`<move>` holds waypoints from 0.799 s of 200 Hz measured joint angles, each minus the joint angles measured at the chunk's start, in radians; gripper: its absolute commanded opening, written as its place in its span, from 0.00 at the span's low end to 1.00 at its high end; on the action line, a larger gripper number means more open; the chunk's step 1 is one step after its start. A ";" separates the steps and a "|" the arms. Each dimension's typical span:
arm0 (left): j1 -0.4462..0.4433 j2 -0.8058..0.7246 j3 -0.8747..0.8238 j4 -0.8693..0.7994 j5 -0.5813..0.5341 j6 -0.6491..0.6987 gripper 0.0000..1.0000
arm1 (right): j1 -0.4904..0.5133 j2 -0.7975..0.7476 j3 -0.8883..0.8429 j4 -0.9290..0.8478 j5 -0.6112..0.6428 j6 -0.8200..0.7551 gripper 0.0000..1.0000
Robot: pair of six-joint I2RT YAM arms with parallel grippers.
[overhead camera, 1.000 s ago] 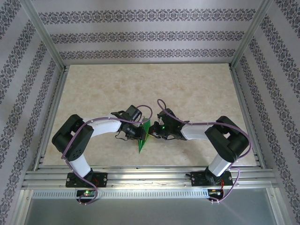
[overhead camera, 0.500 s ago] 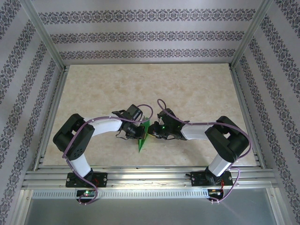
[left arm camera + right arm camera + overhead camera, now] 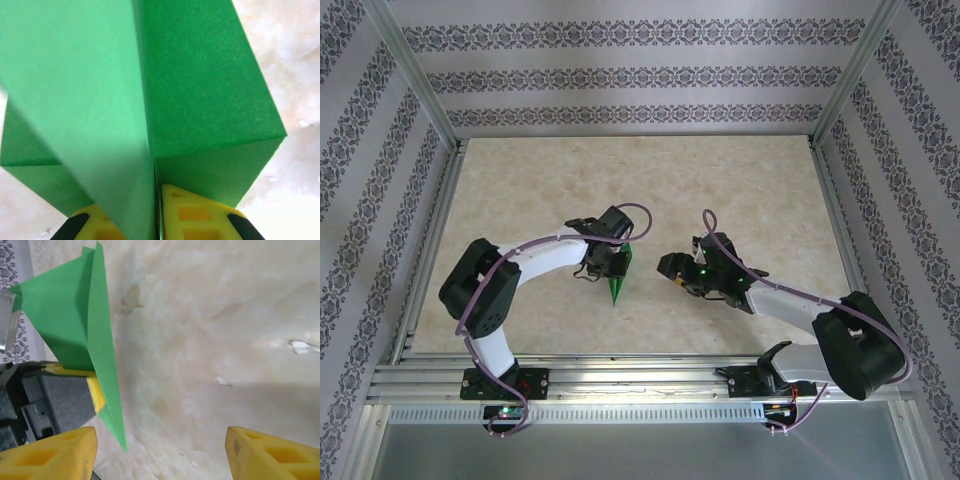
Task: Fold a paper plane with a square sheet of paper (pick it up from the middle)
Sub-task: Move a paper plane to the center of the table.
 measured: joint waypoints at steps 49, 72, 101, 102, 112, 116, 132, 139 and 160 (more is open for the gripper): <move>0.000 0.080 0.034 -0.054 -0.028 -0.001 0.12 | -0.006 -0.028 -0.029 -0.015 0.000 0.000 0.69; 0.000 0.080 0.047 -0.061 -0.034 -0.006 0.15 | -0.006 -0.028 -0.031 -0.018 0.000 0.000 0.69; 0.000 0.084 0.050 -0.065 -0.034 -0.008 0.16 | -0.006 -0.027 -0.031 -0.017 0.000 -0.001 0.69; 0.000 0.084 0.050 -0.065 -0.034 -0.008 0.16 | -0.006 -0.027 -0.031 -0.017 0.000 -0.001 0.69; 0.000 0.091 0.050 -0.065 -0.037 -0.008 0.16 | -0.006 -0.026 -0.032 -0.017 0.000 -0.001 0.69; 0.000 0.094 0.050 -0.065 -0.040 -0.008 0.16 | -0.006 -0.025 -0.032 -0.017 -0.001 -0.001 0.69; 0.000 0.097 0.059 -0.069 -0.041 -0.008 0.17 | -0.006 -0.019 -0.032 -0.017 -0.001 -0.001 0.69; 0.000 0.101 0.061 -0.069 -0.042 -0.008 0.18 | -0.006 -0.016 -0.032 -0.017 -0.001 -0.001 0.69; -0.001 0.109 0.070 -0.076 -0.045 -0.014 0.20 | -0.006 -0.014 -0.034 -0.017 -0.001 -0.002 0.69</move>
